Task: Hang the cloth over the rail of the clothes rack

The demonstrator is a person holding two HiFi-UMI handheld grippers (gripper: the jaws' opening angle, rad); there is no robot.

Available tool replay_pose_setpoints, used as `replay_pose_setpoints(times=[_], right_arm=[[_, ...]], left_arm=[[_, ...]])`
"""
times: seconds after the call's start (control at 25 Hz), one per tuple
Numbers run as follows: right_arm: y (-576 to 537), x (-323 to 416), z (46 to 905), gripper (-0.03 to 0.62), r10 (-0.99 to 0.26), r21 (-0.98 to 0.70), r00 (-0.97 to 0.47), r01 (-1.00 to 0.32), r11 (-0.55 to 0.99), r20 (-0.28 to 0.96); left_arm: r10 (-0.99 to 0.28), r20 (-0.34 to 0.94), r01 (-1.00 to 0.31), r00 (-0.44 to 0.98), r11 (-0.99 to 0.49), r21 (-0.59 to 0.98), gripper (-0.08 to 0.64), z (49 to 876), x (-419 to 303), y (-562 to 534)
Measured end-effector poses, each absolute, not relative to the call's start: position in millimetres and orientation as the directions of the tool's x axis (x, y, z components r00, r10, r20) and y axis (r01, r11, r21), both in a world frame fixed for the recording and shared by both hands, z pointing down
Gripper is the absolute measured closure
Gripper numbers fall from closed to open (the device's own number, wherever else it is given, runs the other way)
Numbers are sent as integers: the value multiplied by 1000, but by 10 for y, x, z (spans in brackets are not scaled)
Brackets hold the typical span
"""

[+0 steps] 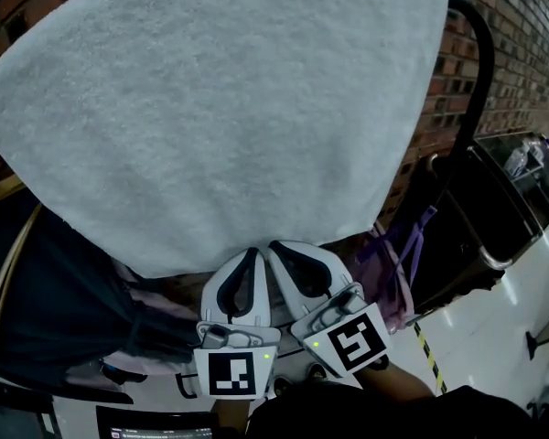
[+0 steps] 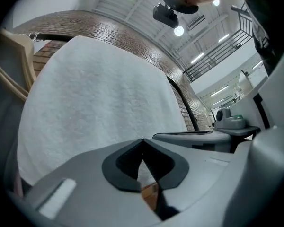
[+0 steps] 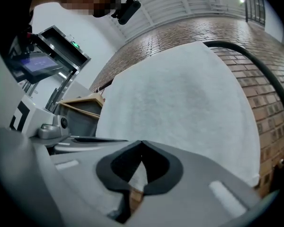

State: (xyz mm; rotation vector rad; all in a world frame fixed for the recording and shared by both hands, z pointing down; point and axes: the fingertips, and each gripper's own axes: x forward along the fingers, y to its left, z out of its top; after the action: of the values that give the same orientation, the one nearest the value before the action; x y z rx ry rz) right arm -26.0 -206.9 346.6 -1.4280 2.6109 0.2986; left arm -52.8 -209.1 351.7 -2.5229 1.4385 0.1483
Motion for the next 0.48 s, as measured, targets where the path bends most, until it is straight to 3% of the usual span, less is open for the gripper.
replay_pose_setpoints(times=[0.48], right_arm=[[-2137,-265,3507,588,-801,111,-553,-832,543,-229]], left_arm=[[-833,-208,-858,512,-484,-173,552,3515,-484,-2164]])
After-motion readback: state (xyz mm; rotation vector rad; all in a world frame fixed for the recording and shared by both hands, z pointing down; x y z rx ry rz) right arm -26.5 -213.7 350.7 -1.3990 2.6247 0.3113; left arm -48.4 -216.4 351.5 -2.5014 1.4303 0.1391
